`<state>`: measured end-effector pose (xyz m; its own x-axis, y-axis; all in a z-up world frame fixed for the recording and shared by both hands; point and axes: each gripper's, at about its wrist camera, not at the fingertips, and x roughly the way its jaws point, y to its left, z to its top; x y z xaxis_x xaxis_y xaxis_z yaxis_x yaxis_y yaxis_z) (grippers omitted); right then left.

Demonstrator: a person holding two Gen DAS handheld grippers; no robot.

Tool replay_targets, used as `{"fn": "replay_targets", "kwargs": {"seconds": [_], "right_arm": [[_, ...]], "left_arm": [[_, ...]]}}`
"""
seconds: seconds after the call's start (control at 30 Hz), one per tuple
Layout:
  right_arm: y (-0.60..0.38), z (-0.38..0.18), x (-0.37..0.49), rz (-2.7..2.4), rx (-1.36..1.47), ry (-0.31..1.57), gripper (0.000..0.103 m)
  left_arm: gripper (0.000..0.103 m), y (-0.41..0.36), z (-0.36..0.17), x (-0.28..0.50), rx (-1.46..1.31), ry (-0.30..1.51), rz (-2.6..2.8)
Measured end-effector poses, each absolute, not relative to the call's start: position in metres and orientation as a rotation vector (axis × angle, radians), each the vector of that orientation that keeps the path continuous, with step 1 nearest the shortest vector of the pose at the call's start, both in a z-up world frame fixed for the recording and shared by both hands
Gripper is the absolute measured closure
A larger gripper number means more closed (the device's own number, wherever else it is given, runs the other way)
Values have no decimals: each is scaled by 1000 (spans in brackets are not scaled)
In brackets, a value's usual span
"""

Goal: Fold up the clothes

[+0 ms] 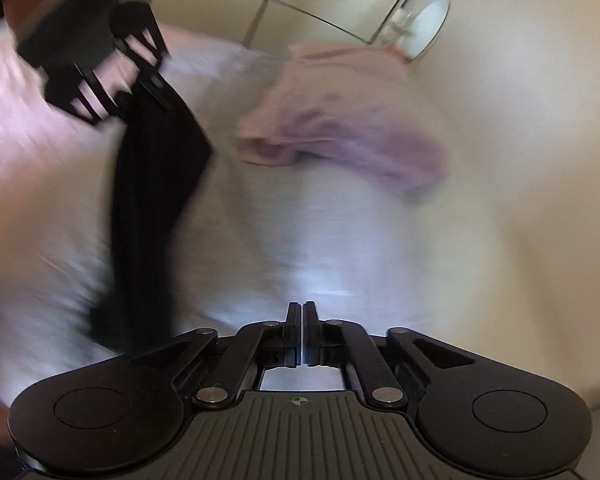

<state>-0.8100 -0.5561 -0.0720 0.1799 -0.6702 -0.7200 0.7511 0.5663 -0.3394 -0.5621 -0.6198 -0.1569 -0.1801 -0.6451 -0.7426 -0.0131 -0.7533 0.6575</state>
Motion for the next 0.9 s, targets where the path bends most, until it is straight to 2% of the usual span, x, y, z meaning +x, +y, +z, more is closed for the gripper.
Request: {"fn": "replay_targets", "kwargs": {"seconds": [0.03, 0.07, 0.1, 0.3, 0.37, 0.4, 0.43, 0.47, 0.57, 0.77, 0.9], "right_arm": [[-554, -85, -806, -967, 154, 930, 42], [-552, -98, -802, -927, 209, 901, 21], [-551, -107, -792, -904, 217, 890, 12], [-562, -157, -742, -791, 251, 908, 12], [-575, -174, -732, -758, 292, 949, 12], [-581, -182, -727, -741, 312, 969, 32], [-587, -187, -724, -710, 333, 997, 75], [-592, -190, -722, -678, 354, 1026, 85], [-591, -168, -731, -689, 307, 1053, 89], [-625, -84, -783, -819, 65, 1101, 89], [-648, -39, -828, -962, -137, 1140, 89]], "left_arm": [[82, -621, -158, -560, 1676, -742, -1980], [82, -622, -158, -557, 1690, -728, -1975], [82, -622, -158, -555, 1700, -722, -1972], [82, -608, -157, -538, 1717, -729, -1979], [82, -605, -157, -535, 1718, -728, -1985], [82, -604, -157, -534, 1719, -727, -1989], [82, -603, -157, -532, 1720, -725, -1993], [82, -604, -155, -532, 1711, -722, -1998], [82, -615, -139, -539, 1647, -705, -2020], [81, -662, -85, -590, 1401, -728, -2077], [81, -676, -74, -630, 1251, -780, -2088]]}}
